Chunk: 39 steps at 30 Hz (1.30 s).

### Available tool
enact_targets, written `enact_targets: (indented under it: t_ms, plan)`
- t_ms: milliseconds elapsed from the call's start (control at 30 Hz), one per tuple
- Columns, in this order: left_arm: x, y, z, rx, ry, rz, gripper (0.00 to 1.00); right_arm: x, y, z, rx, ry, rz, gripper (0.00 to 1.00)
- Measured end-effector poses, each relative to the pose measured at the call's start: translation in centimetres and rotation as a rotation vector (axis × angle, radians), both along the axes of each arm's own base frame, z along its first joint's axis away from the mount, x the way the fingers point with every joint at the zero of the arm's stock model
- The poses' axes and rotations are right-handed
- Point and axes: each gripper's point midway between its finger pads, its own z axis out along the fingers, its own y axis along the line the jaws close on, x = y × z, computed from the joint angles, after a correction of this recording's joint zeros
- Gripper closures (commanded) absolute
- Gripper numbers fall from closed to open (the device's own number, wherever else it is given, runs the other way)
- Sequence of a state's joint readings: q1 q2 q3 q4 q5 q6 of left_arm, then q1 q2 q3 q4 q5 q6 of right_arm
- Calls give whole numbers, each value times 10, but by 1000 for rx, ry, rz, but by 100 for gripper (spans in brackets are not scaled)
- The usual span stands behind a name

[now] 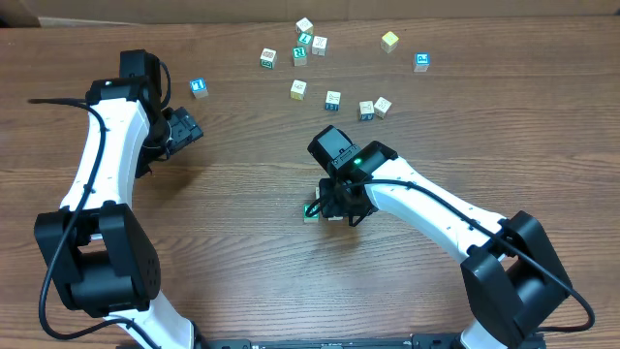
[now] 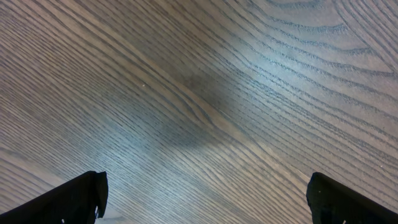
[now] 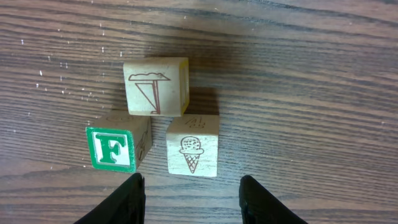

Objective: Form a circle

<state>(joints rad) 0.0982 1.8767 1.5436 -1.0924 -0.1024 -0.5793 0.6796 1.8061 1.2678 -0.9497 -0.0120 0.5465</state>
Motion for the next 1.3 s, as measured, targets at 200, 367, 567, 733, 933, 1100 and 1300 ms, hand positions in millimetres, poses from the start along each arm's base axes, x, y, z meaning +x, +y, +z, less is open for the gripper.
enact_targets:
  t_ms: [200,367,567,733,933,1100,1300]
  plan:
    - [0,0,0,0,0,0,0,0,-1,0,-3,-3,-1,52]
    - [0,0,0,0,0,0,0,4,1,-2,-2,-14,-2,51]
    - [0,0,0,0,0,0,0,2,-1,-16,-16,-1,-2,51]
    - [0,0,0,0,0,0,0,-1,-4,-23,-26,11,-2,51]
    - [0,0,0,0,0,0,0,-1,-3,-23,-24,10,-2,49]
    - [0,0,0,0,0,0,0,-1,-4,-24,-26,12,-2,49]
    - [0,0,0,0,0,0,0,-1,-3,-25,-26,13,-2,51]
